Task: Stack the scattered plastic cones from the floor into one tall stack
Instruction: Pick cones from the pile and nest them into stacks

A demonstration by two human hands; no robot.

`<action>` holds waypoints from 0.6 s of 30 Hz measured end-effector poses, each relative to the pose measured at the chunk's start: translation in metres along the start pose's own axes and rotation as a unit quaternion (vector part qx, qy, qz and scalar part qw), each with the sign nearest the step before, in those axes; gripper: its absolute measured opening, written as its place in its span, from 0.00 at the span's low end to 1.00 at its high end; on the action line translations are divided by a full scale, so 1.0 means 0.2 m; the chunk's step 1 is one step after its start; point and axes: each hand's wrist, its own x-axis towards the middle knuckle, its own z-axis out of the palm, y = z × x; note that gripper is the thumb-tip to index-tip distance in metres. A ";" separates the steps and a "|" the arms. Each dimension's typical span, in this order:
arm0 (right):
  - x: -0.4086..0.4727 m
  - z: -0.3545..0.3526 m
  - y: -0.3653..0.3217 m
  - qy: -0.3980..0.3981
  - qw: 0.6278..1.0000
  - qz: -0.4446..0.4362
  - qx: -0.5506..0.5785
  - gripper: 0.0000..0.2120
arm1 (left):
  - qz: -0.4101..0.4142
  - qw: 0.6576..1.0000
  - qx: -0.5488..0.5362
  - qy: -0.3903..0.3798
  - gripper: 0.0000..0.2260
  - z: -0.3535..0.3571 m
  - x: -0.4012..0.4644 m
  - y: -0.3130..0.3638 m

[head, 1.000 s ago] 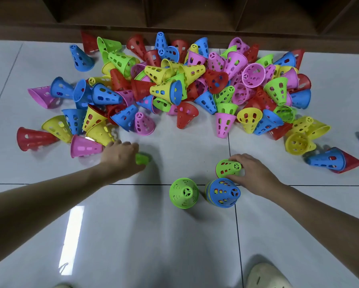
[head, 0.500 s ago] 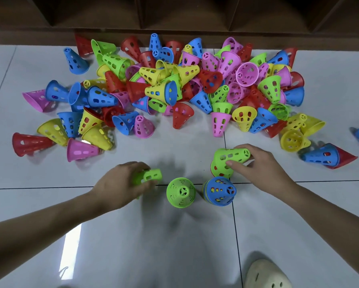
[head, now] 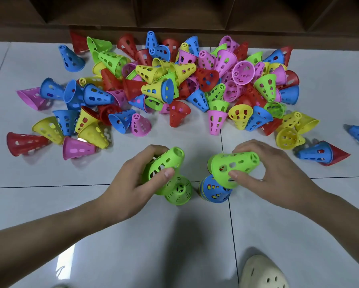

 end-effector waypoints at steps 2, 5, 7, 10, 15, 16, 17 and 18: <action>-0.03 0.02 0.01 -0.048 0.998 0.015 -0.041 0.23 | 0.013 1.000 -0.003 -0.008 0.14 0.02 -0.01 0.00; -0.07 0.08 0.04 -0.090 0.992 -0.010 -0.092 0.22 | 0.034 0.999 0.006 -0.028 0.14 0.04 -0.02 -0.01; -0.07 0.12 0.05 -0.110 0.987 -0.020 -0.112 0.22 | 0.048 0.997 0.027 -0.044 0.15 0.06 -0.02 -0.03; -0.07 0.17 0.08 -0.129 0.984 -0.033 -0.118 0.22 | 0.064 0.993 0.074 -0.059 0.17 0.08 -0.02 -0.06; -0.06 0.20 0.11 -0.135 0.985 -0.026 -0.102 0.23 | 0.079 0.987 0.114 -0.081 0.17 0.12 -0.01 -0.09; -0.07 0.20 0.11 -0.134 0.986 -0.023 -0.097 0.24 | 0.077 0.987 0.115 -0.087 0.17 0.12 -0.01 -0.10; -0.07 0.20 0.11 -0.133 0.986 -0.019 -0.093 0.24 | 0.073 0.986 0.113 -0.095 0.17 0.13 -0.01 -0.11; -0.07 0.20 0.11 -0.133 0.987 -0.014 -0.092 0.24 | 0.064 0.987 0.109 -0.102 0.17 0.13 -0.01 -0.13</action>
